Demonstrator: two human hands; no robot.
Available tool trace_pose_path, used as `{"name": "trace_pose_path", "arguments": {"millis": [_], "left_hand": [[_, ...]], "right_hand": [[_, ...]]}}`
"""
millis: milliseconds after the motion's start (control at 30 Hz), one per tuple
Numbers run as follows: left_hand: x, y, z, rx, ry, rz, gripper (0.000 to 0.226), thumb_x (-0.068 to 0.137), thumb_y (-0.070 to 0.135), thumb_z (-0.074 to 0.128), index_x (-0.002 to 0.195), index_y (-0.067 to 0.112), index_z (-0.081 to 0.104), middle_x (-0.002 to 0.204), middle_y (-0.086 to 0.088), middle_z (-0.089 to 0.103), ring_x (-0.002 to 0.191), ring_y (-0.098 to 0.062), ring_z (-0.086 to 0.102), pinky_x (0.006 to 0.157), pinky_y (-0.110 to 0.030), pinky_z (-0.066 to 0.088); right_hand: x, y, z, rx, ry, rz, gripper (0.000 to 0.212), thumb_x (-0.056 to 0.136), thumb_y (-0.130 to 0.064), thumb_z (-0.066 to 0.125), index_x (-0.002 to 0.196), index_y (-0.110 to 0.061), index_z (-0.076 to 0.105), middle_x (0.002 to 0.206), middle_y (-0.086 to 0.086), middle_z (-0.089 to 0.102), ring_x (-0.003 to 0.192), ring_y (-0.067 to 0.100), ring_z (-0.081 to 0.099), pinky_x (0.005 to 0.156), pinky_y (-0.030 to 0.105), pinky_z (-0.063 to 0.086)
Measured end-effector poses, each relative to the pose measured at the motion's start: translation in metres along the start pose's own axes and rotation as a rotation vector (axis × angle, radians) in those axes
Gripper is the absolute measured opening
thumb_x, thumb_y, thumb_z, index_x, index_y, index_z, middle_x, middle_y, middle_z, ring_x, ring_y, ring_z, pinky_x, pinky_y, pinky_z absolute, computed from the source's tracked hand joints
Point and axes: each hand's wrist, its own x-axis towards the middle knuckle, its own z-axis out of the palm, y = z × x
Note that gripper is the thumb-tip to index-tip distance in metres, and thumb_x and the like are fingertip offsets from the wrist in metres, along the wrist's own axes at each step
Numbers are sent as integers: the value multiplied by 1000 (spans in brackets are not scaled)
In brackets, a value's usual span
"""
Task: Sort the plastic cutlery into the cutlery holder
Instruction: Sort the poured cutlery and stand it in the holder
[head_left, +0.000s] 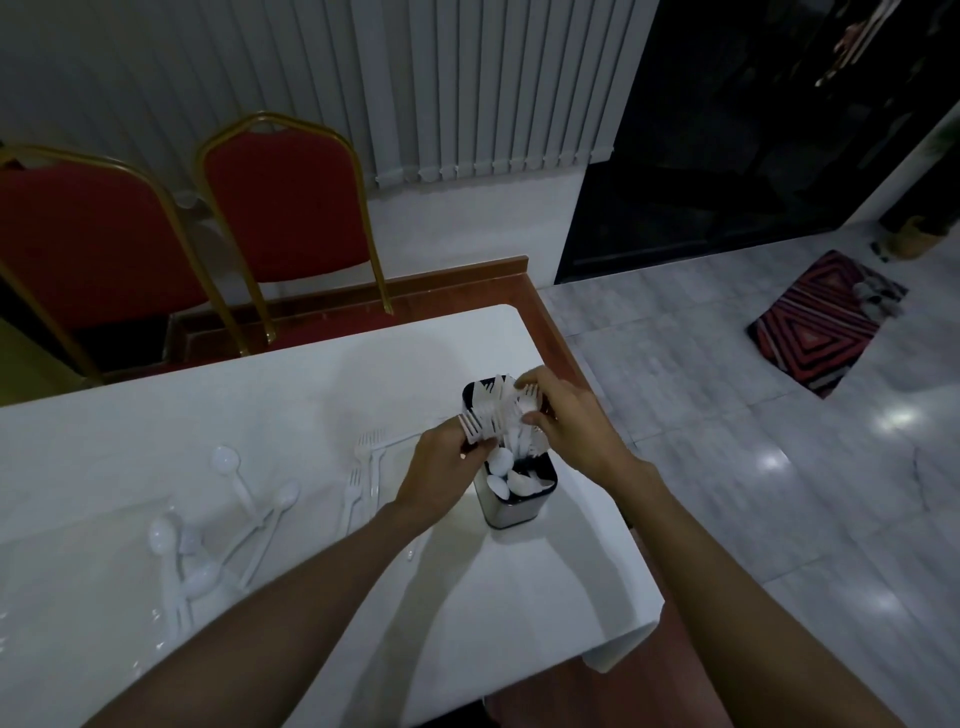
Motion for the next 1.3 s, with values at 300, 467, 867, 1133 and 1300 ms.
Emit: {"name": "trace_pose_path", "arguments": {"millis": [300, 467, 867, 1133, 1300], "left_hand": [[-4, 2, 6, -59, 27, -60, 17, 84, 12, 68, 72, 16, 56, 60, 17, 54, 57, 8, 52, 53, -8, 37], [-1, 4, 5, -58, 7, -43, 21, 86, 14, 67, 74, 24, 53, 62, 18, 55, 58, 7, 53, 55, -9, 37], [3, 5, -1, -14, -30, 19, 13, 85, 8, 65, 98, 8, 63, 84, -3, 70, 73, -17, 65, 65, -29, 53], [3, -1, -2, 3, -30, -1, 3, 85, 11, 65, 87, 9, 67, 84, -4, 72, 76, -17, 65, 66, -28, 51], [2, 3, 1, 49, -46, 105, 17, 87, 3, 60, 101, 11, 66, 92, 3, 64, 84, -11, 60, 74, -19, 49]], "right_hand": [[-16, 9, 11, 34, -101, 29, 58, 85, -12, 66, 138, -19, 42, 122, 1, 53, 102, 15, 55, 87, 28, 50], [-13, -6, 3, 99, 76, -54, 49, 75, -28, 78, 120, -25, 58, 113, -5, 54, 101, 8, 52, 83, 16, 44], [-2, -13, 4, 183, 68, -29, 16, 76, -22, 80, 89, -15, 74, 102, -5, 64, 92, 4, 59, 75, 10, 42], [-12, 7, 8, 136, 22, 82, 25, 70, -30, 84, 90, -20, 72, 103, -8, 61, 93, 5, 56, 77, 14, 39], [-7, -17, 0, 283, 112, 45, 34, 71, -35, 82, 102, -32, 67, 105, -11, 55, 97, -2, 53, 76, 2, 38]]}}
